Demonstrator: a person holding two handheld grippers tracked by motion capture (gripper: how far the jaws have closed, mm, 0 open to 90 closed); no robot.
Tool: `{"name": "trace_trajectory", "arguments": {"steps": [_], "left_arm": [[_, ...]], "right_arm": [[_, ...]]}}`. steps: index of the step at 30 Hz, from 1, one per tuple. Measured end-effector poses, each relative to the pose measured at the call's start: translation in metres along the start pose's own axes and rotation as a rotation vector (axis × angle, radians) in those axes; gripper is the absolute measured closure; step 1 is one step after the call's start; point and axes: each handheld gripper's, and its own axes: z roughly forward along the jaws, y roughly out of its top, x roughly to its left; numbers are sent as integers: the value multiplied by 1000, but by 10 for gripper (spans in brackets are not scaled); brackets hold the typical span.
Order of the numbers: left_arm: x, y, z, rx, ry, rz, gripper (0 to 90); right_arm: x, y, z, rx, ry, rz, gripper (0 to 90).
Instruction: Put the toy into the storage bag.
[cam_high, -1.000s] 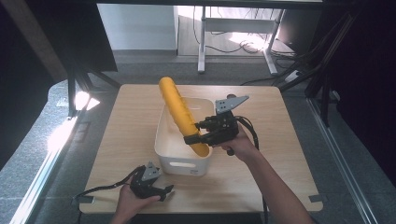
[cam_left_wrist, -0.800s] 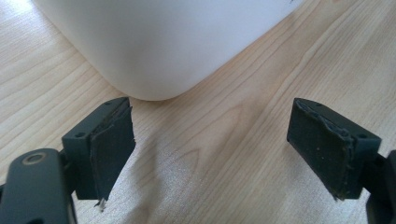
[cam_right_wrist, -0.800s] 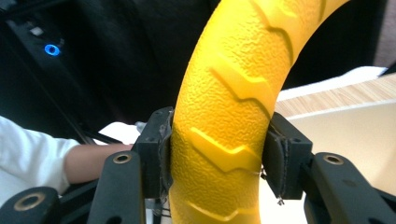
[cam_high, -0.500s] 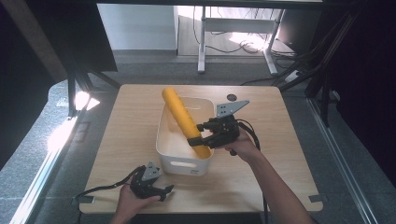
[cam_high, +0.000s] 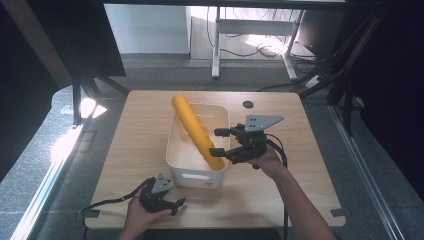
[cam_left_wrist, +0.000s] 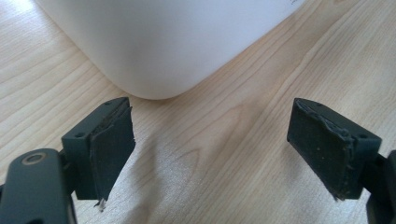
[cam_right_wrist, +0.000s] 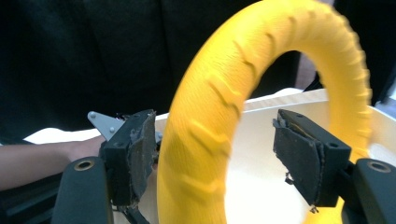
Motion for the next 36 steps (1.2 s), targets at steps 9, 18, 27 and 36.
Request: {"name": "trace_trajectory", "arguments": {"steps": [9,18,27,36], "left_arm": [[0,-1,-4,7,6,23,148],[-1,-1,-6,-2,16,17,148],[-1,-2,-5,6,18,23,148],[-1,-3,-3,9,20,25,148]], "right_arm": [[0,-39,-41,-10,-198,1,313],[-9,-98,-78,77,-387,55,324],[-15,-136,-86,169,-419,110,329],[-21,-149,-78,221,-414,138,328]]}}
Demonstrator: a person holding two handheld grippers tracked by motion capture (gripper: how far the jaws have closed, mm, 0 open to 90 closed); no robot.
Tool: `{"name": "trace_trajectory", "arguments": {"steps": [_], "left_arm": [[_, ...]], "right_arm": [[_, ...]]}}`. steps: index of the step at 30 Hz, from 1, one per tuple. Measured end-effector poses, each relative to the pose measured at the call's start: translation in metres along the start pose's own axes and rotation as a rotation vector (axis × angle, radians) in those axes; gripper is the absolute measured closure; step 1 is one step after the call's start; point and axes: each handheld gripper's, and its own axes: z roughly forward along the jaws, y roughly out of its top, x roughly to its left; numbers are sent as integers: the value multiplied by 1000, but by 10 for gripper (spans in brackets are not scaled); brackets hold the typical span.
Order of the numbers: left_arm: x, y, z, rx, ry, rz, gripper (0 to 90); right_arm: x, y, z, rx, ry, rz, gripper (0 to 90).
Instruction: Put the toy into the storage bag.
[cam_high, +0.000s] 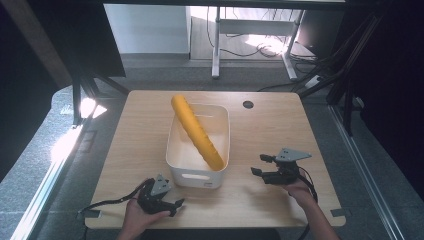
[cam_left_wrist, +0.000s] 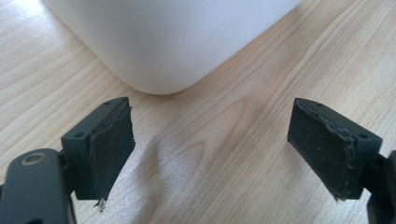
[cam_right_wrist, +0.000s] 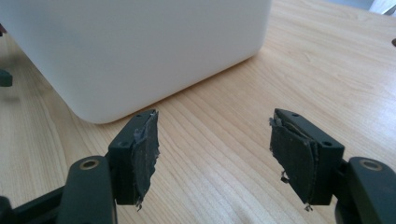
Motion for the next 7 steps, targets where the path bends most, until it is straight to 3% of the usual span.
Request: {"name": "trace_trajectory", "arguments": {"steps": [7], "left_arm": [[1,0,0,-1,1,-2,148]], "right_arm": [[-2,1,-5,-32,-19,9,328]]}}
